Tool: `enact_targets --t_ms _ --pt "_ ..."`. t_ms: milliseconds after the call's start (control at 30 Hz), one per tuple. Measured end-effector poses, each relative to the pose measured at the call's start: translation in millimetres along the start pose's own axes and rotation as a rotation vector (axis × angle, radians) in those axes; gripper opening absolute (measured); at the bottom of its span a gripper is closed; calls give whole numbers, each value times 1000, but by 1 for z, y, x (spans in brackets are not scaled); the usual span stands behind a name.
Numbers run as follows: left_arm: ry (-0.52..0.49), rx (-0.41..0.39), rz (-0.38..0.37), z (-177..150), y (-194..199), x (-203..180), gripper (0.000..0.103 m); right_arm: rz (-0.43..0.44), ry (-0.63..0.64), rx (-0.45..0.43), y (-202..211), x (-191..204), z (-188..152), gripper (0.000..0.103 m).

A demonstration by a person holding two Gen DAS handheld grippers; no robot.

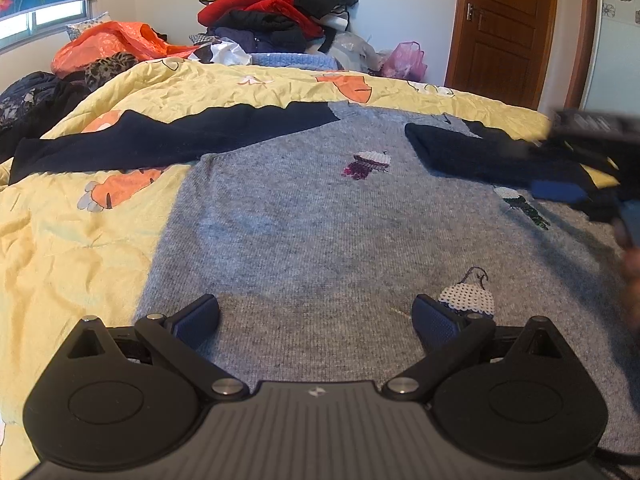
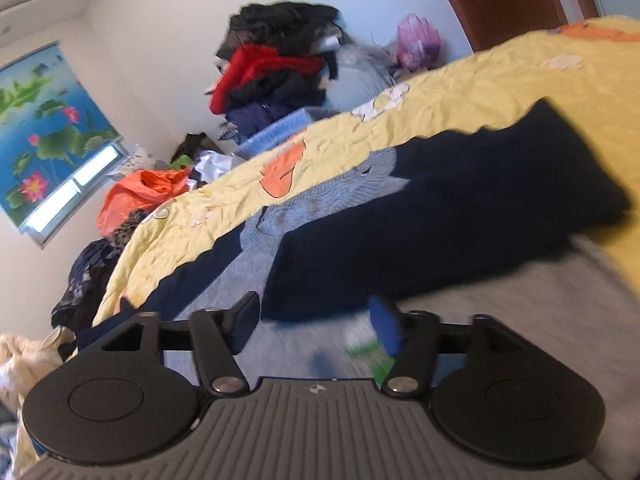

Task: Fold small clothes
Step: 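Grasp the other navy sleeve with the left tool and fold it across the body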

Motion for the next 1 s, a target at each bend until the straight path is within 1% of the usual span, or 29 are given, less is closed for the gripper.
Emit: enact_targets --t_ms 67,133,167,200,267,300,333,367,400,433,567,600,633,700,767,833,867,900,933,967,1000 --pt "10 3 -11 2 2 1 103 -44 31 -18 20 -12 -9 66" --pt "37 6 -55 9 6 1 103 -101 61 -39 25 -23 -19 66" --pt "64 -3 -91 17 9 1 103 -134 81 -44 27 -27 -23 66" --pt "102 -27 -139 28 13 1 103 -149 86 -53 27 -30 -25 64" --pt "174 -93 -218 56 17 0 103 -140 56 -71 28 -33 -26 66" --pt "210 -111 -253 69 15 -1 103 -147 54 -78 27 -33 -27 66" --pt "261 -111 -300 84 8 -1 103 -153 66 -79 25 -31 -28 69" --pt "308 -94 -354 95 -3 -3 103 -154 83 -72 23 -29 -29 71" --pt "349 -69 -409 104 -17 -6 103 -147 93 -67 22 -28 -29 76" --pt "379 -38 -451 112 -32 -11 103 -140 98 -63 23 -28 -29 78" --pt "453 114 -545 127 -88 -36 103 -120 84 -64 22 -29 -28 79" --pt "464 149 -551 127 -100 -43 103 -111 78 -64 22 -30 -27 81" --pt "469 181 -541 127 -111 -49 103 -101 73 -64 23 -31 -27 83" --pt "458 213 -523 126 -126 -60 103 -90 67 -63 23 -31 -27 84" --pt "433 212 -507 126 -133 -70 103 -89 68 -63 23 -31 -28 84" --pt "399 185 -485 128 -135 -77 101 -88 70 -62 23 -30 -28 85" --pt "383 184 -477 129 -138 -81 91 -87 70 -62 23 -30 -28 85" --pt "369 192 -470 130 -141 -83 68 -86 70 -62 23 -29 -28 86" --pt "349 203 -451 130 -144 -87 54 -85 70 -62 23 -29 -28 86" --pt "332 218 -426 131 -144 -87 35 -84 69 -62 23 -29 -28 86" --pt "314 213 -409 132 -145 -89 33 -83 68 -63 23 -29 -28 86"
Point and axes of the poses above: each gripper's, at about its wrist camera, not at the fingertips, and y roughly against the way its jaws point, x to its left, z to its top, the point moved 4 cm from there along -y, roughly the way its jaws point, and after that the axes turned 3 degrees about -y, right-handed, at the moved point
